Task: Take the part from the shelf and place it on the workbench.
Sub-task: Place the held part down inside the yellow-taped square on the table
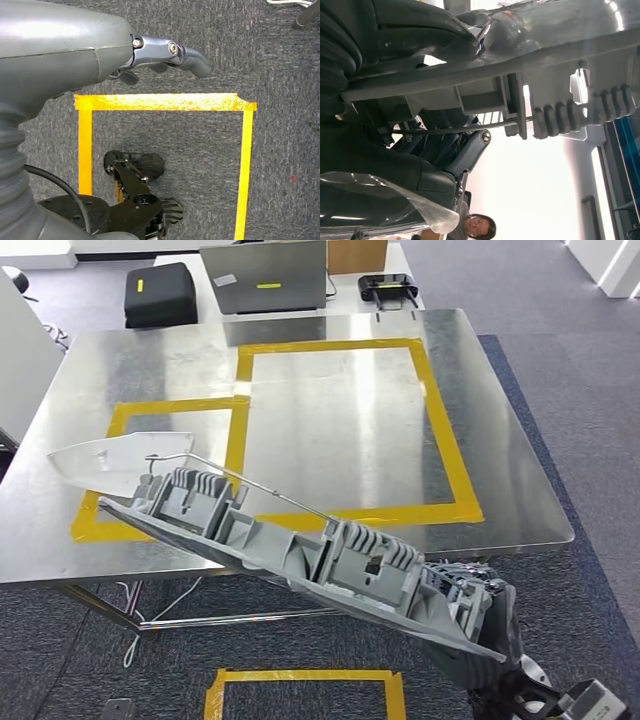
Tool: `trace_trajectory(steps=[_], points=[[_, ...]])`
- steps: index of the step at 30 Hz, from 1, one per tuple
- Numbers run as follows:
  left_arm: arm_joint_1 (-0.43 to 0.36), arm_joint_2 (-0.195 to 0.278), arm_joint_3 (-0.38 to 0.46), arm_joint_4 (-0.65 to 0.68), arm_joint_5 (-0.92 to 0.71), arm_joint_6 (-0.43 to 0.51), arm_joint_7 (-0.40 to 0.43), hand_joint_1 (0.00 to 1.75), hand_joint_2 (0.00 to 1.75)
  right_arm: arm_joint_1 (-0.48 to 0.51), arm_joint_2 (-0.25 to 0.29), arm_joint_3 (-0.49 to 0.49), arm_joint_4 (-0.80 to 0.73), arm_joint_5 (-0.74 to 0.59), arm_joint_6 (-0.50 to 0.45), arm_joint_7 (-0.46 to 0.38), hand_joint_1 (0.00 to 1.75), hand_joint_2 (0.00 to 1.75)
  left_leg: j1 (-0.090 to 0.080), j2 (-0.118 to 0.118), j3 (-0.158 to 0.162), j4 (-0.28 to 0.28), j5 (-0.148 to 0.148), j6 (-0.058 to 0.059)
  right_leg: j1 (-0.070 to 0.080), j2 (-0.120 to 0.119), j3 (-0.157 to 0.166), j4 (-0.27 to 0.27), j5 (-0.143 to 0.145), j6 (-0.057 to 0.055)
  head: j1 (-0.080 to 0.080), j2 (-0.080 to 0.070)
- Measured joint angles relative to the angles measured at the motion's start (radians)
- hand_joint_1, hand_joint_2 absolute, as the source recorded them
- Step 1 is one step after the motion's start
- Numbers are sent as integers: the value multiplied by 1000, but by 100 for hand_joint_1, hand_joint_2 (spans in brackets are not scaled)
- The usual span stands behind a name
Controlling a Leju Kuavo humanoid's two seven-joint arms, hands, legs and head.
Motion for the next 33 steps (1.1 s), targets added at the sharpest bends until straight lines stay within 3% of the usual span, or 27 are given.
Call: trace_trajectory(steps=[18,22,26,28,31,32,33], points=[[0,1,0,0,0,0,0,0,175,0,0,0,0,0,0,0,175,175,-5,0,5,3,-1,1,-5,0,5,-3,2,2,0,0],[1,4,0,0,0,0,0,0,175,0,0,0,0,0,0,0,175,175,-9,0,3,8,-5,11,-10,0,6,-8,6,9,0,0],[0,3,-1,0,0,0,0,0,175,1,0,0,0,0,0,0,175,175,-3,1,18,-29,8,31,-10,0,3,7,27,28,1,0],[1,3,-1,0,0,0,0,0,175,-1,0,0,0,0,0,0,175,175,4,1,38,-45,15,36,-10,3,-27,54,4,35,7,0],[3,3,0,0,0,0,0,0,175,0,0,0,0,0,0,-2,175,175,9,1,48,-47,9,33,-17,4,-128,213,-53,47,15,0],[5,2,0,0,0,0,0,0,175,1,0,0,0,0,0,-2,175,175,13,1,54,-47,3,29,-21,4,-152,238,-52,52,15,0],[6,2,0,0,0,0,0,0,175,2,0,0,0,0,0,-1,175,175,18,0,64,-47,-5,23,-25,3,-158,228,-34,59,15,0]])
